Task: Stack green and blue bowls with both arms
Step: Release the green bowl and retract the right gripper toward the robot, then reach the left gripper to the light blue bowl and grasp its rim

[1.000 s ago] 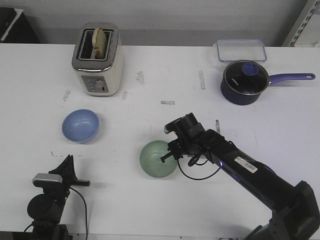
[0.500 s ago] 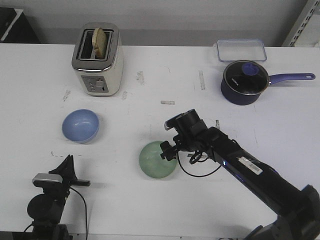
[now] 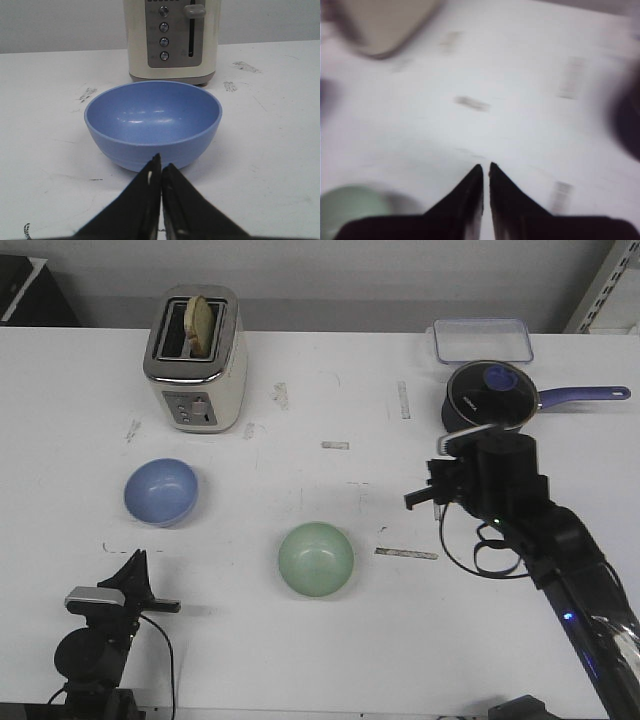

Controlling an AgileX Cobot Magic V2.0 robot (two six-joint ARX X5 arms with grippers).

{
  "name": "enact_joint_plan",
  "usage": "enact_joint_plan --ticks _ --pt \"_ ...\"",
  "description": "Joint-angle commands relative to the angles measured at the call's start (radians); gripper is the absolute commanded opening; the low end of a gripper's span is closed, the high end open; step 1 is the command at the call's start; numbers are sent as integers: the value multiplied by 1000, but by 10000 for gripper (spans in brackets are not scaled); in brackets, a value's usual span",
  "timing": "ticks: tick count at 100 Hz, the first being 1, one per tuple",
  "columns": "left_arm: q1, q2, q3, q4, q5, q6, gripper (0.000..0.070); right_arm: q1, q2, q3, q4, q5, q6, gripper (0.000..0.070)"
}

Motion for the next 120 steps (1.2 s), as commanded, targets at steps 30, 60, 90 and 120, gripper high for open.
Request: enact_joint_plan --ticks 30,60,90,120 --pt "1 -2 -21 35 0 -5 1 -257 -335 -468 243 27 -69 0" --pt "1 -1 27 168 -77 -110 1 -293 -492 -727 406 31 -73 0" --pt "1 198 420 24 -89 -107 16 -293 -490 -727 441 31 -73 0" --pt "3 657 935 -300 -90 -103 309 -292 -489 -727 455 31 -73 0"
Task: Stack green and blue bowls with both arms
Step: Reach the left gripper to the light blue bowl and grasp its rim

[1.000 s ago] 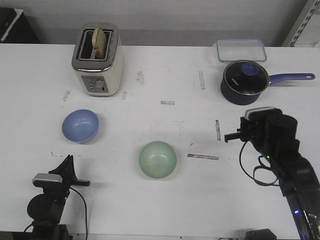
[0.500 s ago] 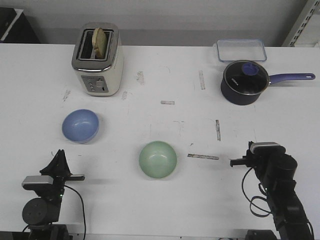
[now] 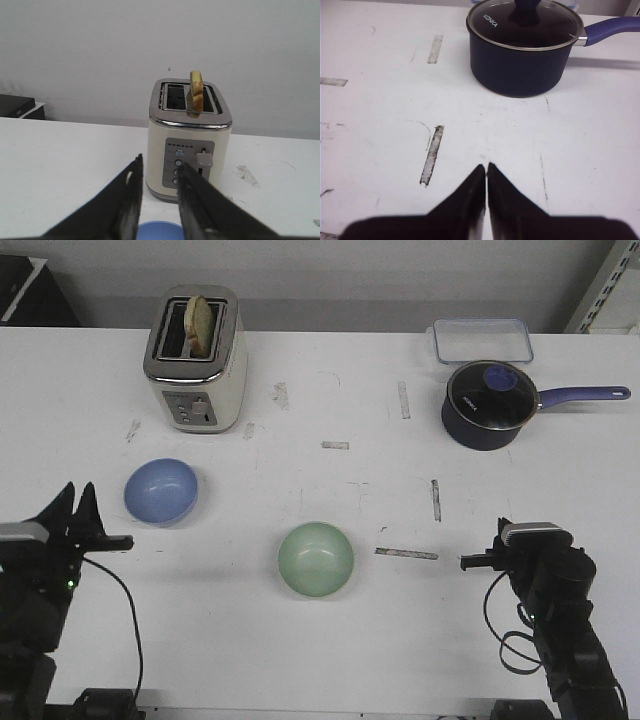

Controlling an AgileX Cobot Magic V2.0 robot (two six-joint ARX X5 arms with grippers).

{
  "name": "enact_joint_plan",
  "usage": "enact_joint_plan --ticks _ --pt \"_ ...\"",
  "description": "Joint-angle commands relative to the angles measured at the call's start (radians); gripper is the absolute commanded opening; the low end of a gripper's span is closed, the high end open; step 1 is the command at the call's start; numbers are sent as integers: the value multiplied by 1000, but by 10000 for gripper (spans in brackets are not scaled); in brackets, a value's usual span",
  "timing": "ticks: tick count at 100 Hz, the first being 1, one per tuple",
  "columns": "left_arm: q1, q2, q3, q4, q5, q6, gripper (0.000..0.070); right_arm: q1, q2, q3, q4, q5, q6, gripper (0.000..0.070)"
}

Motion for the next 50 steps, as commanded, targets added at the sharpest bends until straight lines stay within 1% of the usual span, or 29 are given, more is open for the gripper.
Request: enact_joint_plan --ticks 1,10,14,22,31,37,50 --pt "3 109 103 -64 -2 2 331 1 4 8 21 0 -5 0" --pt "11 240 207 -161 -2 1 496 6 4 8 34 0 -5 0" --pt "17 294 241 -196 -2 1 537 8 4 8 34 0 -5 0" --pt "35 397 286 -247 -2 -13 538 14 4 8 32 0 -5 0" --pt "71 504 298 -269 11 -63 537 21 4 8 32 0 -5 0" --pt "105 575 298 -285 55 -80 537 24 4 8 32 0 -5 0" --pt "158 727 298 -327 174 -87 530 27 4 8 32 0 -5 0"
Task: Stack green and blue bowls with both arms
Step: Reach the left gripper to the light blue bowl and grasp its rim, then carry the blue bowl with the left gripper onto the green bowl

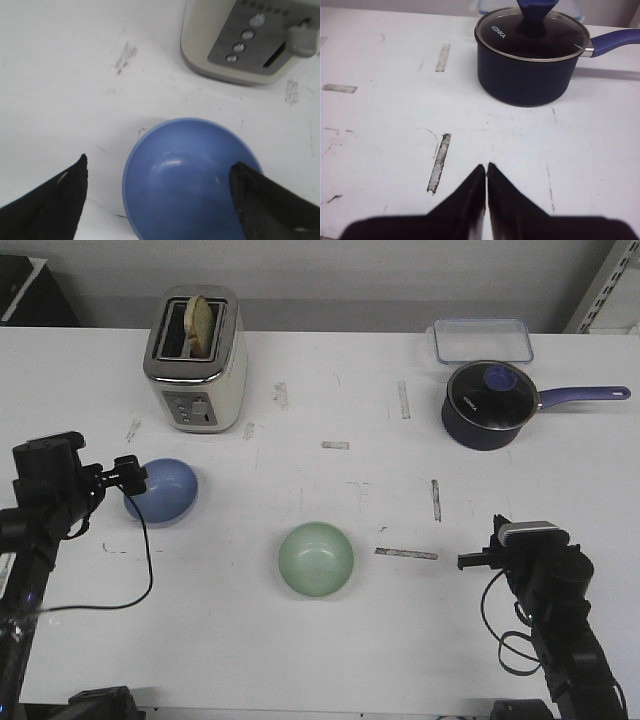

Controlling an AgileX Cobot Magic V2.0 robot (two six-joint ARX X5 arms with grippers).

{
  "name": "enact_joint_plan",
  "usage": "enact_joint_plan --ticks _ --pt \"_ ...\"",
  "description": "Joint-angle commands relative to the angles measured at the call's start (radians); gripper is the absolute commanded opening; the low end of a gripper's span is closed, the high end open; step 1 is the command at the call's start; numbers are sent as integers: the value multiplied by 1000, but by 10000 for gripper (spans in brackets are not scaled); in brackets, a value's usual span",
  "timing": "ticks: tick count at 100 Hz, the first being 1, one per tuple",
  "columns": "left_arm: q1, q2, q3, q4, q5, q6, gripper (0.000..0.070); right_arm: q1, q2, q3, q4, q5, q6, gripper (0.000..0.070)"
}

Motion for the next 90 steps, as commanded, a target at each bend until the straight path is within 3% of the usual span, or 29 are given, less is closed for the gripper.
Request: enact_joint_plan --ticks 1,32,42,55,62,90 --pt "14 79 14 -15 58 -22 530 2 4 8 9 0 -5 0" --pt "33 312 14 -34 69 -20 501 2 4 8 2 0 -5 0" --pt "33 339 14 -34 69 -20 371 2 4 8 2 0 -5 0" --pt "34 341 14 -32 69 -20 104 2 4 8 0 0 -5 0" --pt "34 338 15 -32 69 -20 0 2 4 8 -5 0 -5 0" --pt "34 330 56 -41 70 -20 0 2 4 8 -17 0 -5 0"
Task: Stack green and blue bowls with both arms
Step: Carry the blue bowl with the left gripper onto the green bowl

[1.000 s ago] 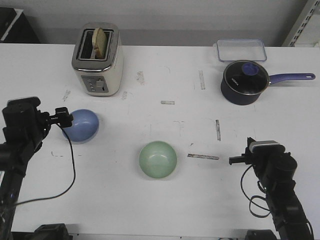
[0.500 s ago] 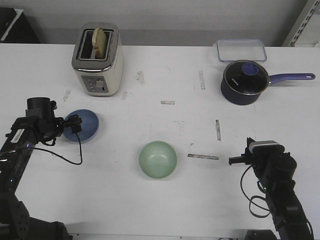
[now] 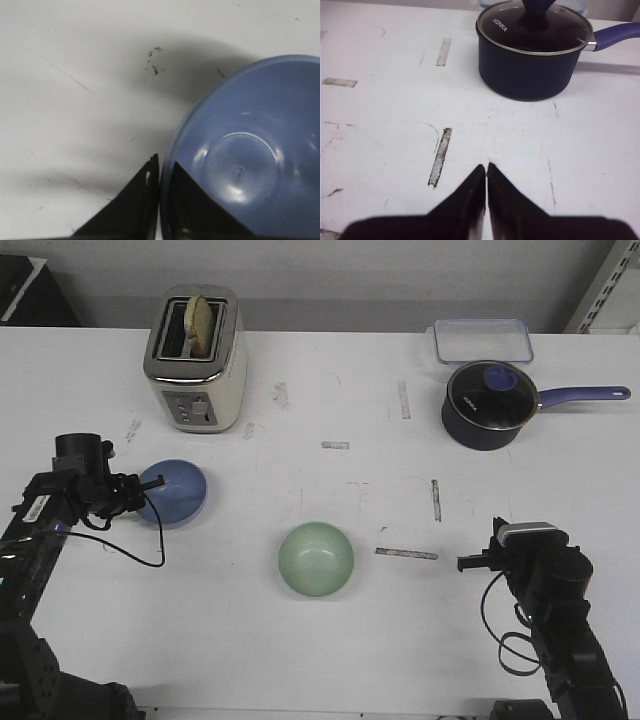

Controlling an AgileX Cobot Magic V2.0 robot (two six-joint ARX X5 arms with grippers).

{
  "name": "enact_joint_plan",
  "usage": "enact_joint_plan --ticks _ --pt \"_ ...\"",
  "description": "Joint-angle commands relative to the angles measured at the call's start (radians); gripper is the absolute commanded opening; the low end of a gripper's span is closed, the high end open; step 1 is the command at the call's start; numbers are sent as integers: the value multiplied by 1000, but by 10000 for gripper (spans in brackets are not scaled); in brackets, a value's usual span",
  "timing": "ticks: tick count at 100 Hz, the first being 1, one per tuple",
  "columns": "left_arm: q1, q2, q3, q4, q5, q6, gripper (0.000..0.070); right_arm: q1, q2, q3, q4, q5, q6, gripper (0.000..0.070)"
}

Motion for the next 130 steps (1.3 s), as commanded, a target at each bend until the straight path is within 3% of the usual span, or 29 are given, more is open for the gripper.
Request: enact_joint_plan --ticks 1,21,42,76,93,130 --pt "2 2 47 -5 3 -3 0 2 4 8 5 0 -5 0" --pt "-32 -43 174 -60 10 -3 0 2 4 8 5 0 -5 0" --pt "-133 -136 282 -93 114 -4 0 2 4 8 2 0 -5 0" --pt "-499 -192 290 -199 115 13 0 2 4 8 2 0 -5 0" --pt "-665 -154 289 -245 97 135 0 2 4 8 2 0 -5 0" --pt "-771 22 289 -247 78 160 0 2 4 8 2 0 -5 0"
